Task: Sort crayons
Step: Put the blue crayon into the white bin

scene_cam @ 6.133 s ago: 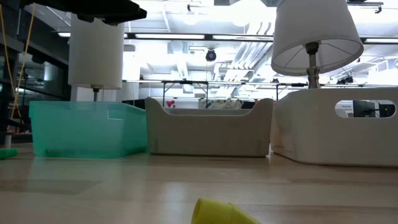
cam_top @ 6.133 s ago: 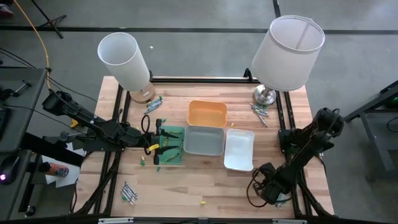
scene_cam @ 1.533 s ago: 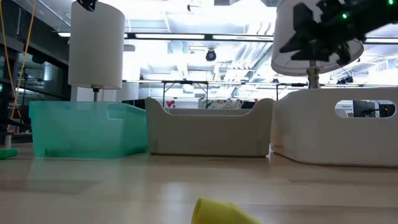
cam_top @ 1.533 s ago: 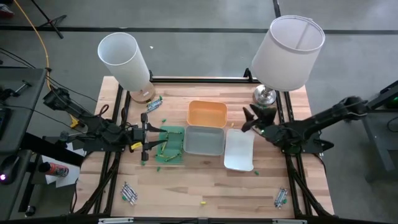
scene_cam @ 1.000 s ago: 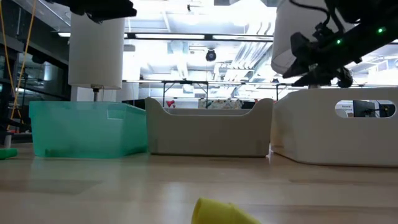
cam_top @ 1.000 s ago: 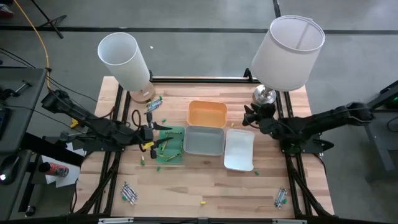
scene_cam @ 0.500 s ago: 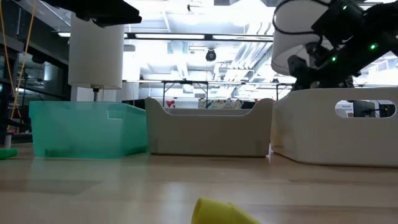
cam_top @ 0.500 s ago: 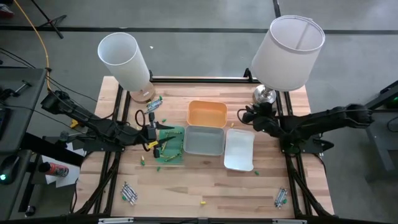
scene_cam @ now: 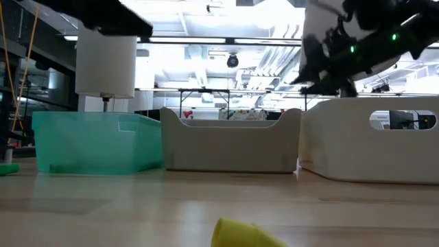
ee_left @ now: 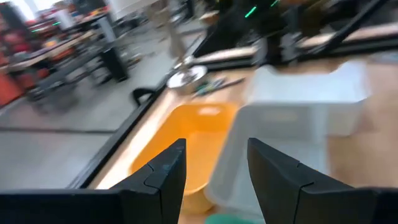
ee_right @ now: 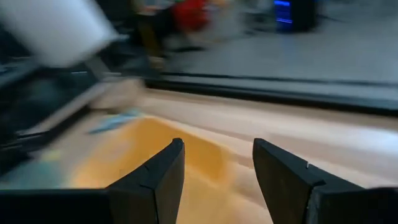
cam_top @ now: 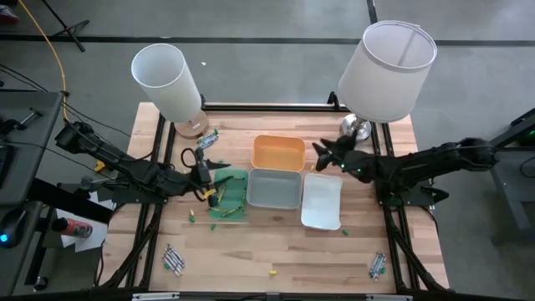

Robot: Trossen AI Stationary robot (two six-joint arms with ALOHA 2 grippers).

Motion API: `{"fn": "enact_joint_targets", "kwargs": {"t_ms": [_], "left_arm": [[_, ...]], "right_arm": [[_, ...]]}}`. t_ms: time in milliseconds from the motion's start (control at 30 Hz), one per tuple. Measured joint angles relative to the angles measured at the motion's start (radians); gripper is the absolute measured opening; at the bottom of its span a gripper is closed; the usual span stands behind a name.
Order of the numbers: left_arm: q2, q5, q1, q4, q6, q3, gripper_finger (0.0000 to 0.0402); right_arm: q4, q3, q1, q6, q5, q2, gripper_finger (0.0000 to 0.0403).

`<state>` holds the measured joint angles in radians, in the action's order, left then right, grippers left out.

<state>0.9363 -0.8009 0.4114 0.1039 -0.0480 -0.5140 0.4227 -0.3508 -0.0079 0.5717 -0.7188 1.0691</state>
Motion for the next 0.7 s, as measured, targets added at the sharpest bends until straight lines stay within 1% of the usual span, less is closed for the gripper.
{"fn": "enact_joint_targets", "kwargs": {"t_ms": [100,167,267,333,367,433,533,600,700], "left_arm": [[0.000,-0.072,0.000,-0.067,0.028,0.000,0.0158],[0.000,-0.107,-0.007,-0.103,0.054,0.000,0.0158],[0.000,-0.166,-0.040,-0.144,0.130,0.000,0.0158],[0.000,-0.204,-0.088,-0.195,0.221,0.000,0.0158],[0.000,-0.203,-0.119,-0.231,0.273,-0.001,0.0158],[0.000,-0.166,-0.199,-0.336,0.391,-0.001,0.0158],[0.016,-0.050,-0.339,-0.494,0.535,0.000,0.0158],[0.037,0.008,-0.431,-0.546,0.579,0.019,0.0158],[0.071,0.057,-0.556,-0.553,0.577,0.059,0.0158]], "right_arm": [[0.131,0.000,0.027,-0.093,0.109,0.001,0.0183],[0.214,0.000,0.047,-0.137,0.161,0.022,0.0183],[0.361,-0.001,0.074,-0.197,0.200,0.088,0.0183],[0.449,-0.001,0.083,-0.222,0.219,0.146,0.0183],[0.486,-0.002,0.084,-0.230,0.224,0.177,0.0183],[0.521,-0.014,0.080,-0.232,0.227,0.230,0.0183],[0.522,-0.056,0.065,-0.231,0.232,0.298,0.0183],[0.503,-0.095,0.055,-0.232,0.247,0.338,0.0183],[0.461,-0.159,0.039,-0.232,0.305,0.387,0.0183]]}}
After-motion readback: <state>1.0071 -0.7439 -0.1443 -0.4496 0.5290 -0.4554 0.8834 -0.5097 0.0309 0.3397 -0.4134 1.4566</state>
